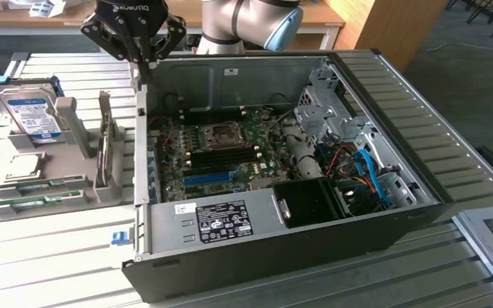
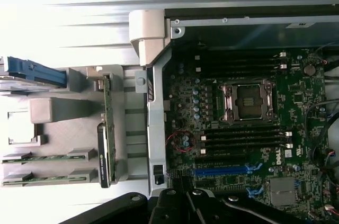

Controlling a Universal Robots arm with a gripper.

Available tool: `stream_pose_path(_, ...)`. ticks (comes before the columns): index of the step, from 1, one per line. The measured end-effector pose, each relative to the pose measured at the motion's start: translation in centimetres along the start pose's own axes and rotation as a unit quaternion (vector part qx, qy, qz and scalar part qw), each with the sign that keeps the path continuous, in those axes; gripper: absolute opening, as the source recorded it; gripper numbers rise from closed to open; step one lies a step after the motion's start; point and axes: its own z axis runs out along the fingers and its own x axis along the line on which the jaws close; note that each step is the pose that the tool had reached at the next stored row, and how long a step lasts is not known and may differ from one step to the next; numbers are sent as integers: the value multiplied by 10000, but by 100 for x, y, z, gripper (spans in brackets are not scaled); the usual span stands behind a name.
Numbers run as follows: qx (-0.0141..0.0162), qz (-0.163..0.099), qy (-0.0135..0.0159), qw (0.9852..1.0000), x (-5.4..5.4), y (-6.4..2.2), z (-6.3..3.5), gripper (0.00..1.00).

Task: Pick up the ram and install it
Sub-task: 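Reach for the ram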

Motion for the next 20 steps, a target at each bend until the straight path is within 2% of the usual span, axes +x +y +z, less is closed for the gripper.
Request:
stream_pose_path(11, 1, 0, 7, 10000, 118, -9, 1, 10)
stream_pose_path(20, 2, 1, 24, 10000, 190, -15, 4, 10)
